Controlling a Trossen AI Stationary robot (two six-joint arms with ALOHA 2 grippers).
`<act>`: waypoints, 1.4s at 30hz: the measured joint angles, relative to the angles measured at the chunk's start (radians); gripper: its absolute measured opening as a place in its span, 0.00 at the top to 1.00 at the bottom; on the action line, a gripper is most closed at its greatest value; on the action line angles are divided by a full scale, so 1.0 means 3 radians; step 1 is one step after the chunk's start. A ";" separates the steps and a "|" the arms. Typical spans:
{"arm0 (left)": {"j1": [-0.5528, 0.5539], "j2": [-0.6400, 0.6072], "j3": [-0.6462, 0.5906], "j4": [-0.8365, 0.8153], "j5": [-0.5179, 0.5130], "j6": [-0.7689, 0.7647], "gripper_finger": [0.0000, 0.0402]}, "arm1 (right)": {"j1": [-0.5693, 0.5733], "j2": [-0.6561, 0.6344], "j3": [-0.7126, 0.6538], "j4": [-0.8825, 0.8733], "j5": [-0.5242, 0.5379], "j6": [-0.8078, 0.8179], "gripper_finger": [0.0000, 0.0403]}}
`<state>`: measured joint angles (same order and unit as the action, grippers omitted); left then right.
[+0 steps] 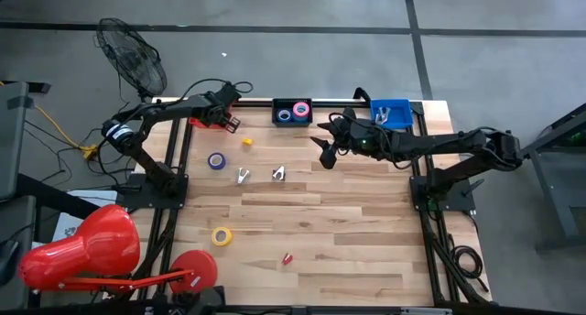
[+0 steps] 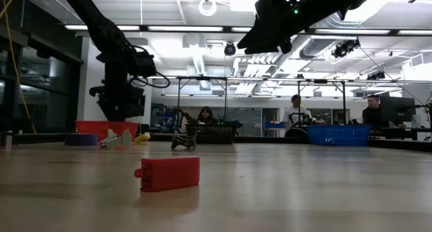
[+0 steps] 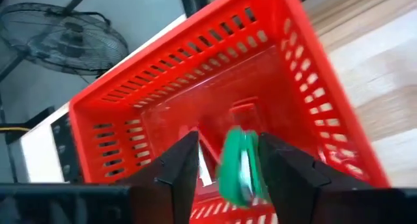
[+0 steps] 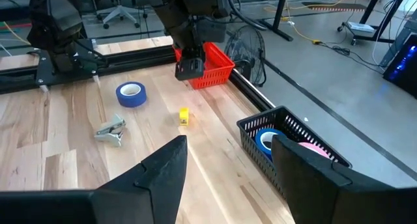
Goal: Pick and place Stapler, Stapler remover, tape
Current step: Put the green stapler into the red bin, then put the black staple remover into the blue bin
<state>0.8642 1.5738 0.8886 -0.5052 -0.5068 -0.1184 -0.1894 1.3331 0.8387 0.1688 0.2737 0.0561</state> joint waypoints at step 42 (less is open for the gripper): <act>-0.0009 -0.0675 0.0001 -0.0042 0.0961 0.0585 0.50 | 0.0001 0.0000 0.0000 -0.0083 0.0002 0.0176 0.47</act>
<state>0.8616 1.3712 0.8890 -0.5179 -0.2184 0.0570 -0.1890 1.3331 0.8387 0.1440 0.2742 0.1089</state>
